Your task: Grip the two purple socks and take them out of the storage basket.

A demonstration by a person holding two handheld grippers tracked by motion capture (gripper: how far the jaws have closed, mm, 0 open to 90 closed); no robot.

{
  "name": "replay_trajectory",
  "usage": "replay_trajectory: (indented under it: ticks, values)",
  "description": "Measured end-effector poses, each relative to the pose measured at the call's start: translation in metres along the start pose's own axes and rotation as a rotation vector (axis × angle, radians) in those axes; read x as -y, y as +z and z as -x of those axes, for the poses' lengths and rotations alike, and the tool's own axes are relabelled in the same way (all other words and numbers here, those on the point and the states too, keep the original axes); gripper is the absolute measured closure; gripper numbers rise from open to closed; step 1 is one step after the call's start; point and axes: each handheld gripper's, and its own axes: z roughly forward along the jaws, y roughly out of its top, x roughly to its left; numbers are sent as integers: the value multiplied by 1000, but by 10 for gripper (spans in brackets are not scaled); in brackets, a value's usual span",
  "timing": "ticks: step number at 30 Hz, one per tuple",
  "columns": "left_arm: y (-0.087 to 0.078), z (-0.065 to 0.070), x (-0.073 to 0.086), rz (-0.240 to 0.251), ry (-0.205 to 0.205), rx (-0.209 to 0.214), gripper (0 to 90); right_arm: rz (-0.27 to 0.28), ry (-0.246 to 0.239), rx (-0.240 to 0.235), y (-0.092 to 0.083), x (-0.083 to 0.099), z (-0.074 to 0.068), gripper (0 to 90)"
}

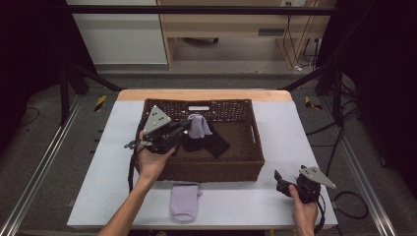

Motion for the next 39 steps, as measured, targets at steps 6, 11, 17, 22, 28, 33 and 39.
replay_trajectory:
  ticks: [6, 11, 17, 22, 28, 33, 39]
  values:
    - [-26, 6, -5, 36, 24, 21, 865, 1, 0, 2, 0, 0, 0, 41]
    - [-48, 12, -4, 59, 41, 49, 864, 1, 1, 2, 0, 0, 0, 40]
    - [-72, 18, 2, 76, 54, 72, 864, 1, 0, 2, 0, 0, 0, 41]
    - [-85, 24, 10, 78, 67, 90, 864, 0, -1, 2, 0, 0, 0, 41]
    - [-99, 33, 26, 59, 92, 112, 864, 4, 0, 5, 0, 0, 0, 41]
    - [-100, 37, 44, 8, 93, 125, 863, 6, 1, 5, 0, 0, 0, 41]
    - [-92, 39, 70, -77, 79, 131, 863, 7, 0, 4, 0, 0, 0, 41]
